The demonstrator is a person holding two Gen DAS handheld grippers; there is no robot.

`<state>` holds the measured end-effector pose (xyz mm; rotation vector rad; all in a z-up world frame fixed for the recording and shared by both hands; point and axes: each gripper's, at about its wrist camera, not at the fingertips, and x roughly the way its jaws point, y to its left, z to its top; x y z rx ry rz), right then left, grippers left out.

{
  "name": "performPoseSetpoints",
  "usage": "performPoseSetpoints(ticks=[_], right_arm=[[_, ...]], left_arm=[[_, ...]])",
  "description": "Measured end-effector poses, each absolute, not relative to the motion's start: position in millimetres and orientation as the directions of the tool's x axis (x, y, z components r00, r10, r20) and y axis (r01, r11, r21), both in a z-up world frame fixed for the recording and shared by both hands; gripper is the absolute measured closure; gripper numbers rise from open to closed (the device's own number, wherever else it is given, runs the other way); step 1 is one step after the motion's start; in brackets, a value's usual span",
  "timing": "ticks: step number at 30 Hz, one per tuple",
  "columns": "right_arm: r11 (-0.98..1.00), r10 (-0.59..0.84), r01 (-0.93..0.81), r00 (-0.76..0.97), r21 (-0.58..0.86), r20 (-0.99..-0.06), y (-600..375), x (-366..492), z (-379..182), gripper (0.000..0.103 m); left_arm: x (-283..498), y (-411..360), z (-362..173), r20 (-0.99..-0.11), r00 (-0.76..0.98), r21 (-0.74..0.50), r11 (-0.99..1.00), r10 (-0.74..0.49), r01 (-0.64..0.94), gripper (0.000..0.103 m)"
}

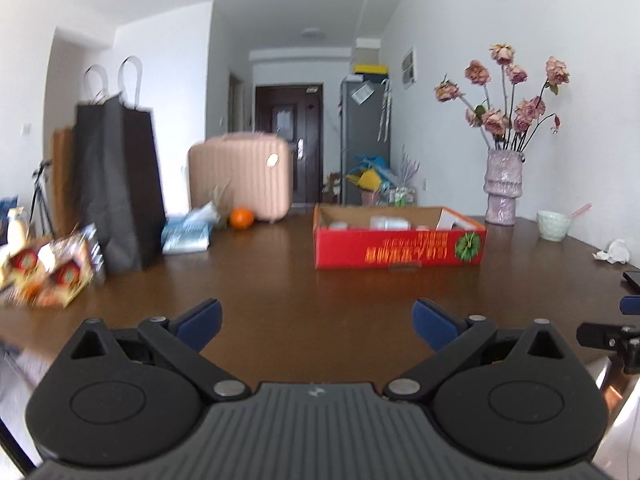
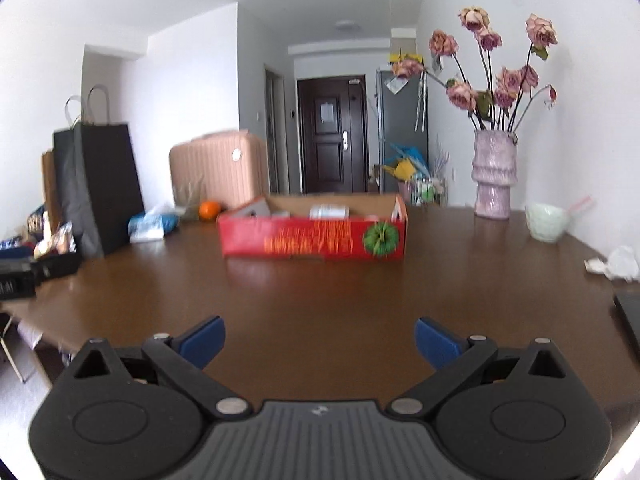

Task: Organize rigid objects

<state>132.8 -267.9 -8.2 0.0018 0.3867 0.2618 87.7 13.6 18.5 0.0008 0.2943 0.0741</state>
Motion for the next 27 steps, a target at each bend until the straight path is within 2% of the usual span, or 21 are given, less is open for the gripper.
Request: performPoseSetpoints(ticks=[4, 6, 8, 13, 18, 27], right_arm=[[0.962, 0.246, -0.273, 0.889, -0.015, -0.387, -267, 95, -11, 0.000], [0.955, 0.272, -0.298, 0.872, -0.001, -0.407, -267, 83, -12, 0.000], [0.953, 0.279, -0.303, 0.858, 0.013, -0.431, -265, 83, -11, 0.000], [0.961, 0.266, -0.271, 0.866, 0.050, -0.424, -260, 90, -4, 0.000], [0.961, 0.273, -0.265, 0.881, 0.074, -0.387, -259, 89, 5, 0.000], [0.965, 0.263, -0.247, 0.890, 0.092, -0.373, -265, 93, 6, 0.000]], left_arm=[[74, 12, 23, -0.330, 0.940, 0.054, 0.996, 0.082, -0.068, 0.000], [71, 11, 35, -0.295, 0.953, 0.021, 0.998, 0.068, -0.065, 0.000], [69, 14, 39, -0.300, 0.953, -0.010, 0.999, 0.043, -0.048, 0.000], [68, 12, 39, -0.290, 0.954, 0.036, 0.997, 0.077, -0.069, 0.000], [66, 12, 39, -0.288, 0.956, 0.030, 0.998, 0.061, -0.054, 0.000], [62, 9, 42, -0.272, 0.960, 0.045, 0.998, 0.063, -0.053, 0.000]])
